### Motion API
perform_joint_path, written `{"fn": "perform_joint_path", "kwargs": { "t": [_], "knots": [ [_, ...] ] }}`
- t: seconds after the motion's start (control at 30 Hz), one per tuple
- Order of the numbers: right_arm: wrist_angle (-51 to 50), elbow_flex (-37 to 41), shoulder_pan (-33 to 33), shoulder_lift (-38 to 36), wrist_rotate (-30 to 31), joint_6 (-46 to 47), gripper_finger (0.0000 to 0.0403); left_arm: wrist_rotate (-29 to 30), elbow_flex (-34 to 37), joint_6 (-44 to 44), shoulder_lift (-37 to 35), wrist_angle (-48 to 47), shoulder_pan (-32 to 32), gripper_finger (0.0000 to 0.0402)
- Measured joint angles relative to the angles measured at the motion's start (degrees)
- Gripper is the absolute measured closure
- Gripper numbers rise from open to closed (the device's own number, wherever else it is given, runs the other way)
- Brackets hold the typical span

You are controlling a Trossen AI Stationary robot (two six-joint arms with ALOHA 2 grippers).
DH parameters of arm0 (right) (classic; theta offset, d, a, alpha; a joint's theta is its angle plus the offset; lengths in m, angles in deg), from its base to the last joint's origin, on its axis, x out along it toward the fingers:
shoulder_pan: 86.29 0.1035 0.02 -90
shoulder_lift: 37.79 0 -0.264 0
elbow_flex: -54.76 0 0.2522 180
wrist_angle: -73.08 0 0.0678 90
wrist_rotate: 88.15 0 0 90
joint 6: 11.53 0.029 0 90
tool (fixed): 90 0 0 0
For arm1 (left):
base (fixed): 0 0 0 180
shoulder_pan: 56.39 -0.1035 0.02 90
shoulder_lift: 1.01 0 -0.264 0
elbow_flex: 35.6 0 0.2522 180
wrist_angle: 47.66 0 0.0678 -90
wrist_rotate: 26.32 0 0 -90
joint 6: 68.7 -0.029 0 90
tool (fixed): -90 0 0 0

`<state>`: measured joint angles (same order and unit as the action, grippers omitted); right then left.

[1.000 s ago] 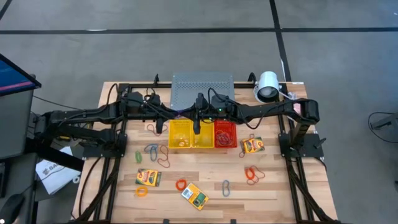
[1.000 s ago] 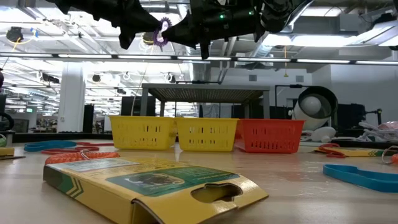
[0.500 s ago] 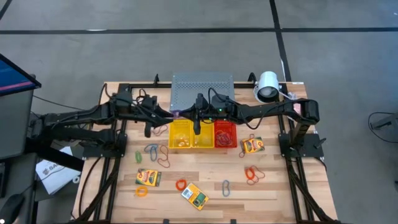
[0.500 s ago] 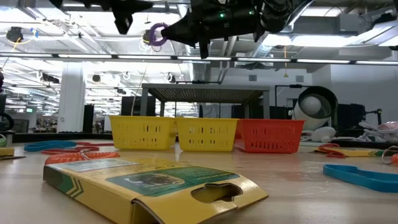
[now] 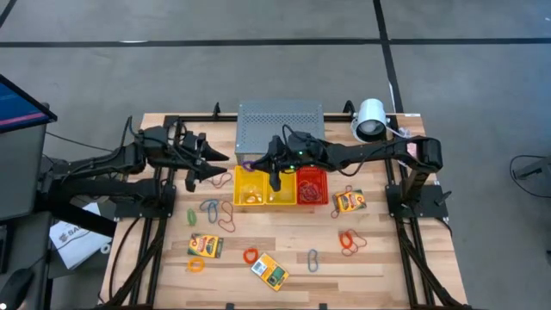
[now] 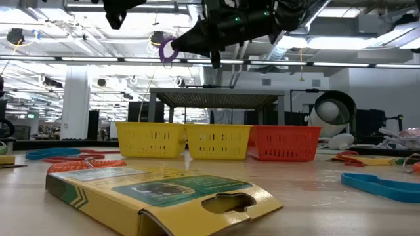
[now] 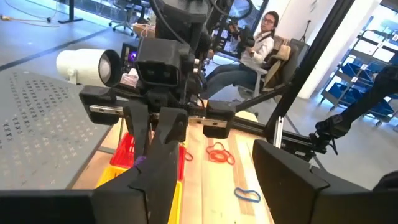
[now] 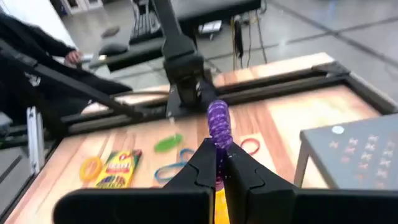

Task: Pick & Place Office Desk Supplies
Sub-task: Put the violet spring keychain into the left yellow bin

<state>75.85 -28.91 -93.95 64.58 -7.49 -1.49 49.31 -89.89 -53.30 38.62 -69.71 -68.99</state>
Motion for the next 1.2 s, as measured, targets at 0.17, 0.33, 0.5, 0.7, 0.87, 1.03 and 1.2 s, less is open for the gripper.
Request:
{"fn": "perform_joint_path", "kwargs": {
  "t": [0.17,0.33,0.5,0.7,0.87,1.03,1.2],
  "knots": [
    [-10.9,-6.39,0.23,3.27,-2.78,-3.4,0.0403,0.02,0.0,-0.02,0.11,-0.13,0.0,0.0201],
    [-25.3,-15.11,0.58,9.68,-3.04,-7.9,0.0403,-1.57,0.0,-0.05,0.16,-0.77,0.0,0.0203],
    [-36.52,-24.31,0.59,16.94,-4.47,-11.25,0.0403,-3.09,0.0,-0.09,0.16,-0.77,0.04,0.0203],
    [-49.51,-35.12,0.99,25.04,-4.74,-14.49,0.0403,-3.13,0.0,-0.11,0.16,-0.98,0.36,0.0204],
    [-53.39,-40.65,1.67,28.38,-4.13,-15.12,0.0402,-3.15,0.0,-0.11,0.16,-1.2,0.39,0.0206],
    [-54.82,-42.56,2.26,27.23,-4.04,-16.27,0.0402,-3.13,0.0,-0.13,0.16,-2.36,0.38,0.0207],
    [-56.28,-42.56,3.06,26.86,-4.11,-17.44,0.0374,-3.15,0.0,-0.13,0.18,-2.51,0.39,0.0207]
  ]
}}
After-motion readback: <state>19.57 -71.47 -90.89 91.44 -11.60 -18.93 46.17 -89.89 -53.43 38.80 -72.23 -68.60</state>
